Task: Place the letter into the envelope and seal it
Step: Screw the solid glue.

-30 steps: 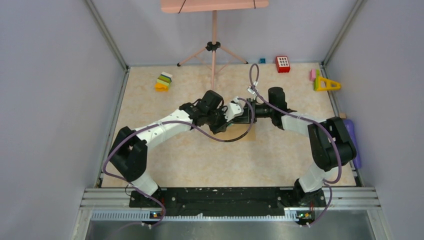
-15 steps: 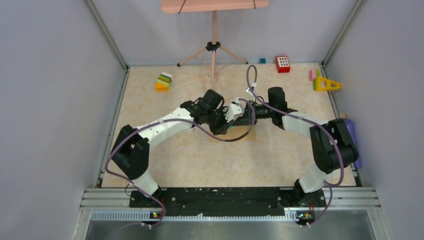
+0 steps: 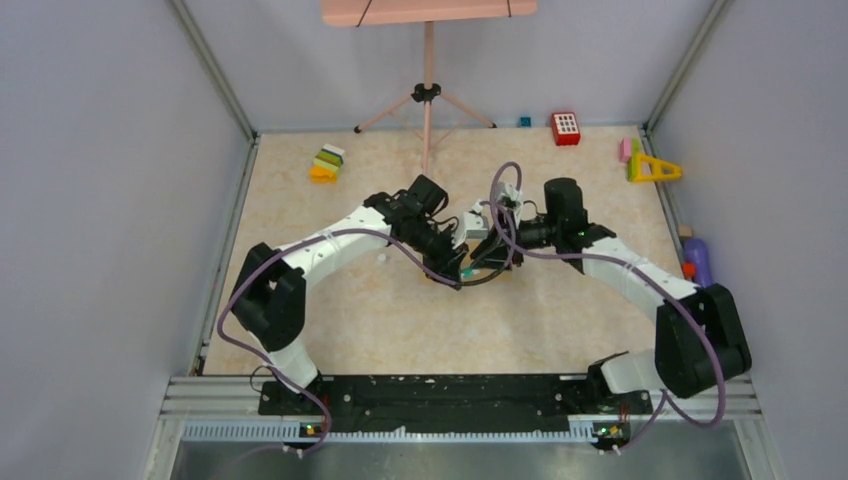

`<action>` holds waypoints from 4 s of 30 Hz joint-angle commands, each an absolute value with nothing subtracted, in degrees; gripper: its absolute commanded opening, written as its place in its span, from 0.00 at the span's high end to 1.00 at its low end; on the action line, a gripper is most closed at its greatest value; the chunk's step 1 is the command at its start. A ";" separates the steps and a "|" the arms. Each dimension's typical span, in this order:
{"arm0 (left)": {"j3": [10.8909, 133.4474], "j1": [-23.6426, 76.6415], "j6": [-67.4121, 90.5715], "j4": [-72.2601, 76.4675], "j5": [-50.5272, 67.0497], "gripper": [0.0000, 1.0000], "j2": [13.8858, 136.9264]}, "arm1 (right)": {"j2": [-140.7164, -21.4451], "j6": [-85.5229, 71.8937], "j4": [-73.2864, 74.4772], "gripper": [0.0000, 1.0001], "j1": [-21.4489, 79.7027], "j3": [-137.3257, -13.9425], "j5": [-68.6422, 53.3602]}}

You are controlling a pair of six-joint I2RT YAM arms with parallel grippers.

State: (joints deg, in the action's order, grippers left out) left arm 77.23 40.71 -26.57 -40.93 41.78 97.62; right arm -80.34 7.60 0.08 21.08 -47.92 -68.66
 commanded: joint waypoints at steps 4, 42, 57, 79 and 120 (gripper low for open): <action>78.89 39.20 -29.70 -44.41 53.94 1.00 98.48 | -73.00 16.58 -3.27 0.50 22.70 -44.79 -70.46; 72.44 40.57 -24.08 -30.67 25.47 1.00 94.48 | -94.55 -20.10 1.30 0.57 19.98 -56.99 -62.12; 72.53 41.23 -24.72 -31.30 25.94 1.00 94.91 | -94.93 -16.68 3.76 0.76 20.01 -57.78 -63.88; 80.34 40.64 -36.18 -51.82 57.36 1.00 100.47 | -80.13 31.02 16.24 0.50 21.48 -51.33 -69.68; 73.01 43.63 -26.63 -33.22 22.46 1.00 95.62 | -99.87 -15.62 14.02 0.61 17.81 -62.15 -67.24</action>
State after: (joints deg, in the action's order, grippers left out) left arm 73.36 43.18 -25.93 -35.11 23.20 96.97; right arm -99.98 -14.66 15.84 18.17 -60.10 -66.04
